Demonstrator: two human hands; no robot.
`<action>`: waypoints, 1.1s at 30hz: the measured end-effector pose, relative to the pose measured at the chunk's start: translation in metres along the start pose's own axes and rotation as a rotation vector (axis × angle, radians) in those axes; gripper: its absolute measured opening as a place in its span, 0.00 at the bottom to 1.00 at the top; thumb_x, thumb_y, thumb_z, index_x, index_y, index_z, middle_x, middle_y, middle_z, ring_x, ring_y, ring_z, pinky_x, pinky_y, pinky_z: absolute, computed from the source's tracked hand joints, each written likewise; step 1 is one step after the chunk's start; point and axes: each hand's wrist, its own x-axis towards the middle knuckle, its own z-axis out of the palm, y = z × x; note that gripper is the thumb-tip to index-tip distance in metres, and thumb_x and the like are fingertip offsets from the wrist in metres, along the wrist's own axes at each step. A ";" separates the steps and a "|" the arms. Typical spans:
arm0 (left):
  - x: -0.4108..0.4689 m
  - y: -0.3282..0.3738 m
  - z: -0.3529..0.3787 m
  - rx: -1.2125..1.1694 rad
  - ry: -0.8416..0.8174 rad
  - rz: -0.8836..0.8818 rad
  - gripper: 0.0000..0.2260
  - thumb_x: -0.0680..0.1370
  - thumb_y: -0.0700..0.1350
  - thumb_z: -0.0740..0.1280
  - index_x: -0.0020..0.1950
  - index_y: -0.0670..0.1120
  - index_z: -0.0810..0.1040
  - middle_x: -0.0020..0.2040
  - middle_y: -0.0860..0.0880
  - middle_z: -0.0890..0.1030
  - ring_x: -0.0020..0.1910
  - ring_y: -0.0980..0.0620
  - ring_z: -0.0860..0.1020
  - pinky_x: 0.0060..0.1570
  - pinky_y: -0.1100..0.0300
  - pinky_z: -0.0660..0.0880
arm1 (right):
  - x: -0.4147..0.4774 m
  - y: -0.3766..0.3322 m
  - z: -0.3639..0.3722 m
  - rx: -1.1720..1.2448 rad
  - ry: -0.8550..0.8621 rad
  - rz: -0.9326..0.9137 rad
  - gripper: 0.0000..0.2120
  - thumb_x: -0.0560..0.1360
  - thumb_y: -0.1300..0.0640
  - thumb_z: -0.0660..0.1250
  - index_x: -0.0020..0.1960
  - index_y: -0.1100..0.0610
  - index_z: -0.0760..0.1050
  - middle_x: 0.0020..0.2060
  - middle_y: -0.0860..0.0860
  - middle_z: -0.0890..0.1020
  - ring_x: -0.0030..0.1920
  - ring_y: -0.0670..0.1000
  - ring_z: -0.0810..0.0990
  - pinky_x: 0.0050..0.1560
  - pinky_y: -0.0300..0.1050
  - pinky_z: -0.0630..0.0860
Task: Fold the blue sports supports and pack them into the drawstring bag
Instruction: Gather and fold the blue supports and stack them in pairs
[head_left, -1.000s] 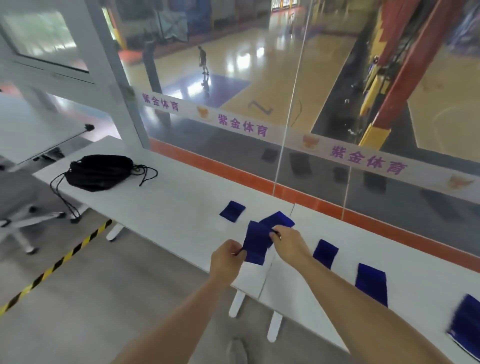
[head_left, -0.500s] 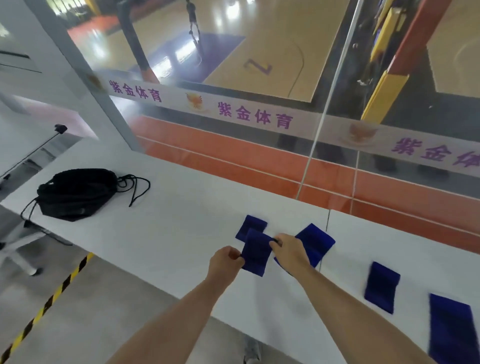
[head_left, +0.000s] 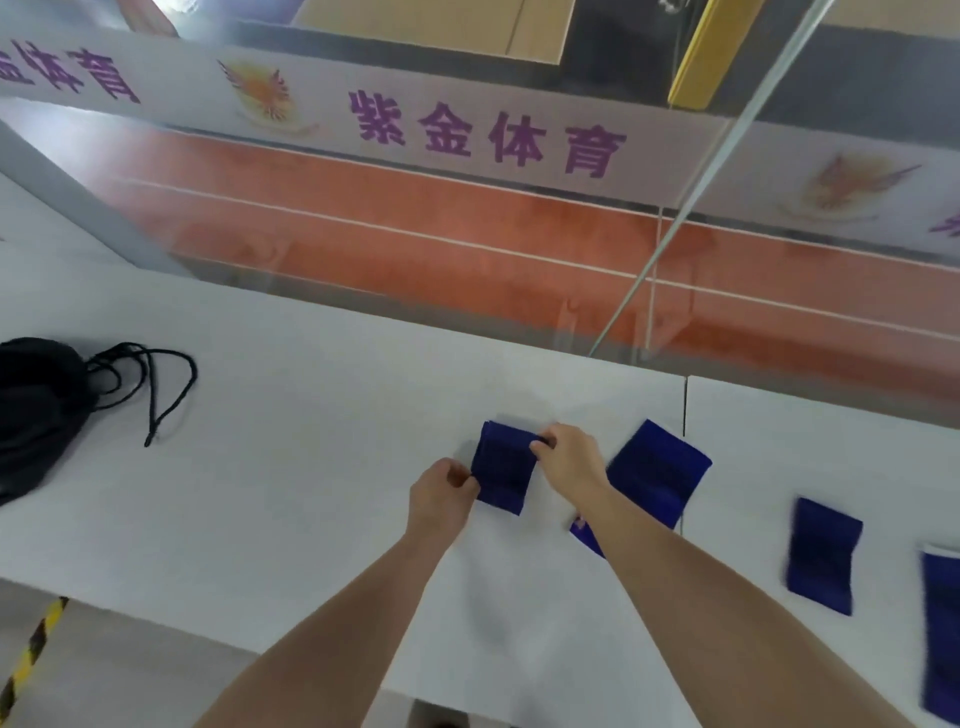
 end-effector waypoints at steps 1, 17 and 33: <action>0.004 -0.003 0.000 0.000 -0.006 0.000 0.03 0.78 0.44 0.66 0.50 0.46 0.78 0.44 0.53 0.81 0.44 0.52 0.78 0.42 0.61 0.70 | 0.001 -0.001 0.003 0.003 -0.006 0.004 0.07 0.81 0.54 0.65 0.52 0.56 0.80 0.44 0.50 0.81 0.44 0.51 0.79 0.46 0.45 0.73; 0.019 -0.059 0.020 0.365 -0.034 0.636 0.17 0.74 0.47 0.73 0.62 0.54 0.76 0.59 0.52 0.73 0.54 0.50 0.71 0.52 0.59 0.76 | -0.002 0.012 0.032 -0.032 0.017 -0.025 0.15 0.81 0.55 0.64 0.67 0.53 0.72 0.49 0.49 0.79 0.48 0.49 0.78 0.51 0.43 0.74; 0.022 -0.146 -0.098 0.667 0.019 0.427 0.18 0.74 0.45 0.67 0.62 0.54 0.72 0.61 0.49 0.72 0.52 0.46 0.73 0.49 0.53 0.79 | -0.018 -0.099 0.135 -0.083 -0.208 -0.183 0.22 0.79 0.57 0.62 0.72 0.52 0.66 0.62 0.51 0.78 0.60 0.55 0.78 0.60 0.49 0.75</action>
